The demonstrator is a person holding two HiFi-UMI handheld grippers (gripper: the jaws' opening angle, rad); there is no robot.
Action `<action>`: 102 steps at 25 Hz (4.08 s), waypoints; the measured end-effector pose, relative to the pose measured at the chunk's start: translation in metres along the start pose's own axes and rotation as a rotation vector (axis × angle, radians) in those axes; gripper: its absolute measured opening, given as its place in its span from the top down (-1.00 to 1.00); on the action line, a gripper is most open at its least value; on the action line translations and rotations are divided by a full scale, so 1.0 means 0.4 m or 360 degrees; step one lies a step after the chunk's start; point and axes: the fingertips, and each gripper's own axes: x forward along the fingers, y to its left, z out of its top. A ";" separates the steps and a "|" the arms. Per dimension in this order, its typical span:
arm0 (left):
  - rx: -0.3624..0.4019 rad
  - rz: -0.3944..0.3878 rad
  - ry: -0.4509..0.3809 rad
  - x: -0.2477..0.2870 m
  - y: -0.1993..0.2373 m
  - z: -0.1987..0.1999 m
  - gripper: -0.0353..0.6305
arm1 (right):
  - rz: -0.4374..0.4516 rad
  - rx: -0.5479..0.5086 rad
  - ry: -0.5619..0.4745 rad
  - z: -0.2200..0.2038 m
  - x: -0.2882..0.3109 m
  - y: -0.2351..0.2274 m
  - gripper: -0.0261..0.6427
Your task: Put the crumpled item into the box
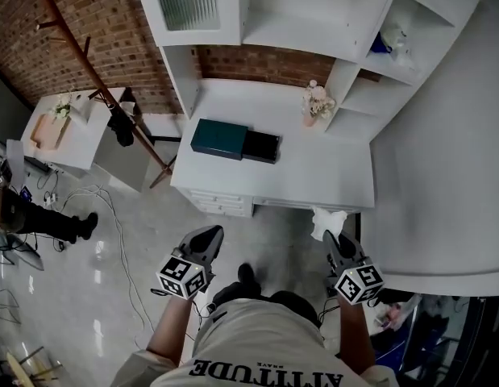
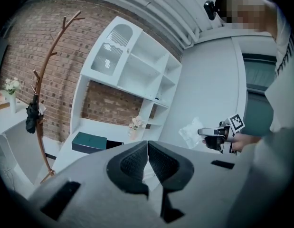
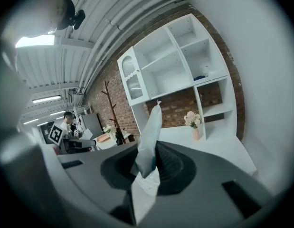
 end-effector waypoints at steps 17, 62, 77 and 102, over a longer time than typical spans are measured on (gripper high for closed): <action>-0.0052 0.0085 -0.0059 -0.013 0.164 0.038 0.81 | 0.0055 -0.0081 0.0079 0.029 0.193 0.039 0.70; -0.0054 0.0447 0.0126 0.430 0.421 0.208 0.81 | 0.0338 0.0144 0.0411 -0.108 1.028 -0.274 0.70; 0.0006 0.0225 0.0263 0.479 0.615 0.230 0.81 | 0.0032 0.0411 0.0448 -0.205 1.154 -0.247 0.70; 0.0074 -0.0093 0.0472 0.504 0.840 0.235 0.81 | -0.0588 0.0768 0.0813 -0.445 1.296 -0.265 0.51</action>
